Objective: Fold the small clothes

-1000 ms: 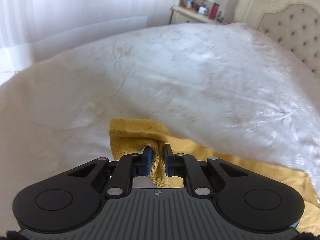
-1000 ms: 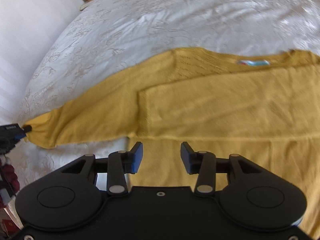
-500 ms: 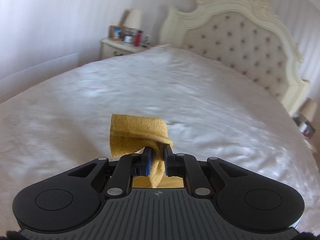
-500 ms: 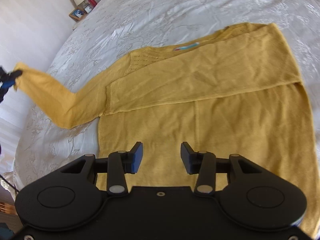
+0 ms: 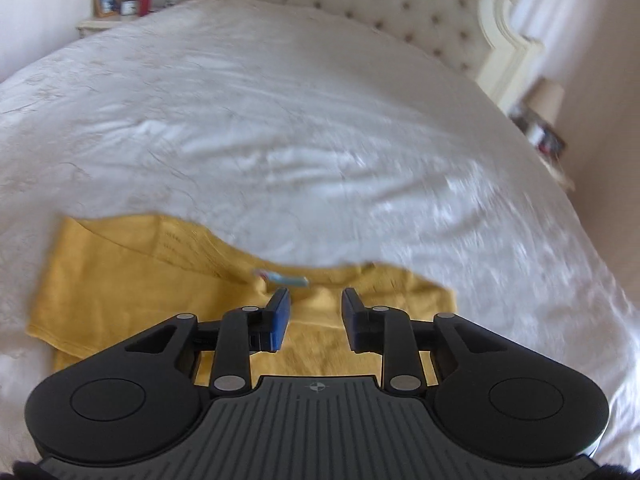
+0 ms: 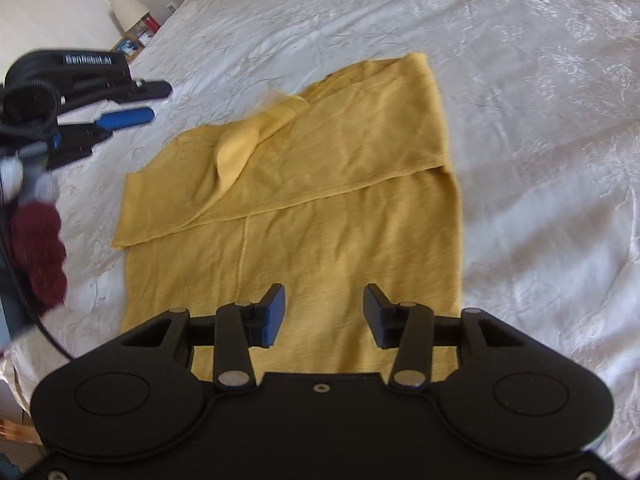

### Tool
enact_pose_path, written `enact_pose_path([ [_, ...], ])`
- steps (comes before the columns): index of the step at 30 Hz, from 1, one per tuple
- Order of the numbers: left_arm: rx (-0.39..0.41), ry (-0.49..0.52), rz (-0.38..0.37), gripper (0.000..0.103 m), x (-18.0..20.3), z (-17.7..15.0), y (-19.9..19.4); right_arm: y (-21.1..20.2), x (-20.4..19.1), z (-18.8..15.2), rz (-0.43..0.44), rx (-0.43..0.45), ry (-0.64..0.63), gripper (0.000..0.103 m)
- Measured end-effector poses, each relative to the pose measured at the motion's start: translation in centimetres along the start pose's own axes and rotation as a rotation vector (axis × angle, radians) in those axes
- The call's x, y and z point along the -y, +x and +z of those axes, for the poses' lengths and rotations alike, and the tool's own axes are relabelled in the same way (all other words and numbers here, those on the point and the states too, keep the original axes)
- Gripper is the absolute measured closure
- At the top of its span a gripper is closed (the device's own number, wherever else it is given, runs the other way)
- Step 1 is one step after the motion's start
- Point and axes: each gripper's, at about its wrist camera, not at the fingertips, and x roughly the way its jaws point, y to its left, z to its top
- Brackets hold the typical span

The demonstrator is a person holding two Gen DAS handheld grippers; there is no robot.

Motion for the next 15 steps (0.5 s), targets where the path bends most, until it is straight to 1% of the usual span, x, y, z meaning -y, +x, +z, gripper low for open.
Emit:
enact_pose_path([
  [2, -0.015, 0.067, -0.007, 0.073, 0.5, -1.0, -0.2, 0.0, 0.3, 0.4, -0.010, 0.006, 0.007, 0.048],
  [4, -0.024, 0.130, 0.006, 0.073, 0.5, -2.0, -0.4, 0.1, 0.2, 0.8, -0.006, 0.016, 0.013, 0.048],
  [6, -0.035, 0.174, 0.046, 0.072, -0.9, -2.6, -0.5, 0.3, -0.1, 1.6, 0.004, 0.029, 0.007, 0.047],
  [8, -0.042, 0.195, 0.106, 0.072, -2.8, -2.7, -0.5, 0.9, -0.5, 2.6, 0.011, 0.038, -0.008, 0.045],
  [10, -0.049, 0.179, 0.168, 0.072, -5.4, -2.2, -0.3, 1.9, -1.1, 3.9, 0.013, 0.042, -0.024, 0.045],
  [15, -0.091, 0.088, 0.292, 0.072, -12.1, -1.0, 1.5, 4.5, -2.2, 7.5, 0.020, 0.056, -0.070, 0.044],
])
